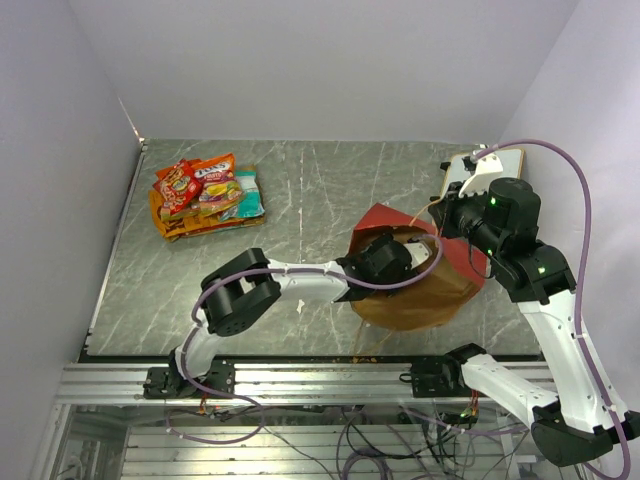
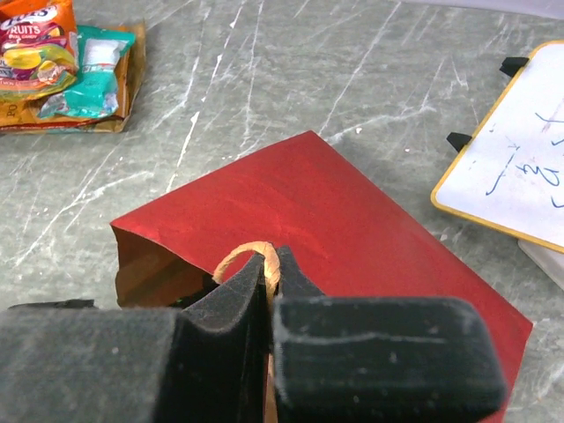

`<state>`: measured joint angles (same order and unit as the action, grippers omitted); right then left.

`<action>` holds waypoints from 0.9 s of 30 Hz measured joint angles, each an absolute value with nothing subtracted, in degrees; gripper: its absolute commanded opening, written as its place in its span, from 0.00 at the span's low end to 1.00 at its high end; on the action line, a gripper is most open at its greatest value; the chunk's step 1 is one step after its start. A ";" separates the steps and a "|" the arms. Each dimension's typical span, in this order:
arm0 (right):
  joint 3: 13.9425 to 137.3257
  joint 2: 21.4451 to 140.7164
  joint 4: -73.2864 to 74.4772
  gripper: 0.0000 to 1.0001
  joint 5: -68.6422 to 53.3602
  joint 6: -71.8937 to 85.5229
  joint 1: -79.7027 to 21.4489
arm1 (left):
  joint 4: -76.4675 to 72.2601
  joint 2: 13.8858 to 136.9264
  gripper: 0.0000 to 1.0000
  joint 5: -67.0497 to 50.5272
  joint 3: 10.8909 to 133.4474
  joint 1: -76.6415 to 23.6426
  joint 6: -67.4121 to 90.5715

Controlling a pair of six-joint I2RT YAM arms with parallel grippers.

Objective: Take the snacks out of the paper bag
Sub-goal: Take out the snack from the paper bag.

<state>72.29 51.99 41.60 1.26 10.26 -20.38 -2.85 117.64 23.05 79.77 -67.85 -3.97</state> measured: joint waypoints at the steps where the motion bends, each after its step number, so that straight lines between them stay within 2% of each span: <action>1: 72.29 51.99 41.60 0.00 1.34 10.26 -20.38 | -2.26 118.39 0.91 22.61 80.55 -67.51 -4.62; 7: 72.29 51.86 41.60 0.00 2.11 10.24 -20.38 | 1.30 122.15 0.88 18.17 85.36 -65.49 -6.72; 11: 72.29 51.57 41.60 0.00 2.39 10.24 -20.38 | 3.33 123.28 0.78 15.97 86.63 -64.69 -6.81; 16: 72.29 51.46 41.60 0.00 2.42 10.24 -20.38 | 5.06 123.66 0.70 13.58 86.54 -64.42 -5.87; 20: 72.29 51.46 41.60 0.00 2.39 10.24 -20.38 | 4.73 123.52 0.58 12.88 85.32 -64.42 -4.73; 27: 72.29 51.46 41.60 0.00 2.37 10.26 -20.38 | 5.02 121.51 0.48 12.56 82.83 -64.42 -3.42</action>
<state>72.29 51.46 41.60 2.37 10.26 -20.38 5.02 121.51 12.56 82.83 -64.42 -3.42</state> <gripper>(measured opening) 0.004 0.526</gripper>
